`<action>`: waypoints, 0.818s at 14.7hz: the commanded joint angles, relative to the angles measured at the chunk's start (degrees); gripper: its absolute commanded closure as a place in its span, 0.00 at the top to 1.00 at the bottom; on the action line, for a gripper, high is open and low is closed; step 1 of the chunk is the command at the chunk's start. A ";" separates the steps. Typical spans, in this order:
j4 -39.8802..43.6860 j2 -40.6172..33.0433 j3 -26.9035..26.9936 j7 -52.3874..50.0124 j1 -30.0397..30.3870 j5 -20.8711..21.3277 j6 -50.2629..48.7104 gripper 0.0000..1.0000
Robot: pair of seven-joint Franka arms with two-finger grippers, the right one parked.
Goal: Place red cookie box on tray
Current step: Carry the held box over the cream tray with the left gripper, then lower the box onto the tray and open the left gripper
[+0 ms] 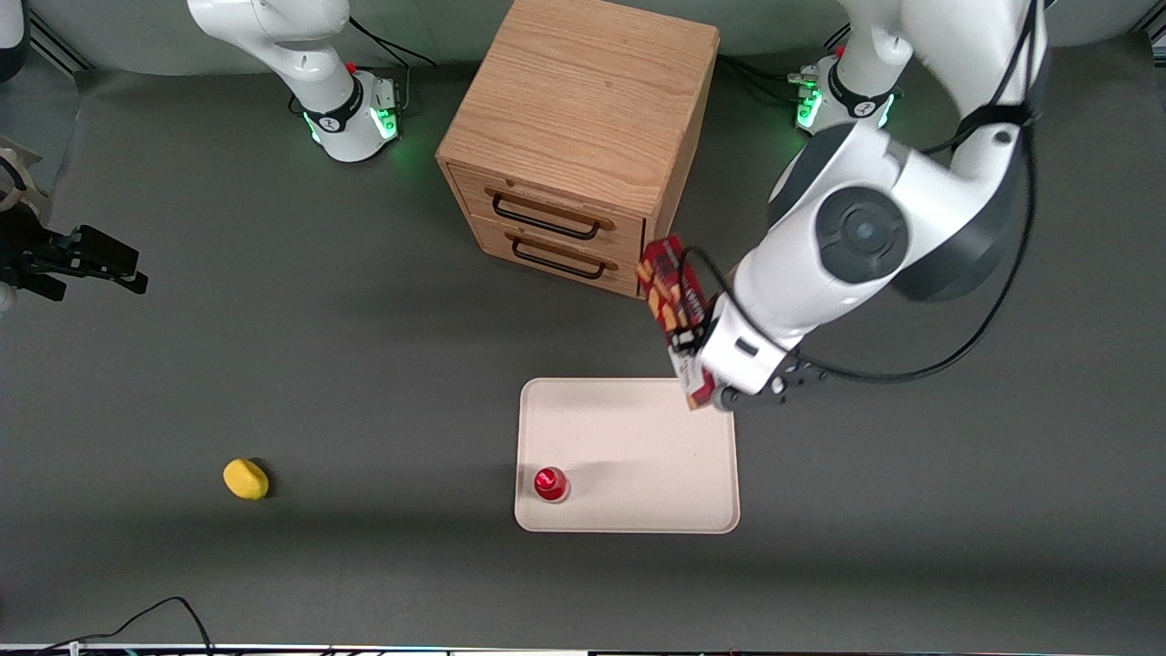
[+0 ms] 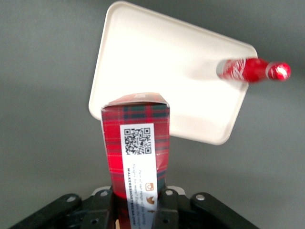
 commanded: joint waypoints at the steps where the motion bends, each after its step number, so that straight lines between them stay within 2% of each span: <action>1: 1.19 4.66 -0.04 -3.20 -1.31 5.49 5.16 0.00; 4: -6.45 5.81 0.31 -2.50 -1.05 8.83 17.72 0.00; 7: -10.33 8.44 0.66 -2.59 -0.70 12.62 25.65 0.00; 12: -15.08 9.59 3.56 -2.94 -0.44 13.24 33.05 0.00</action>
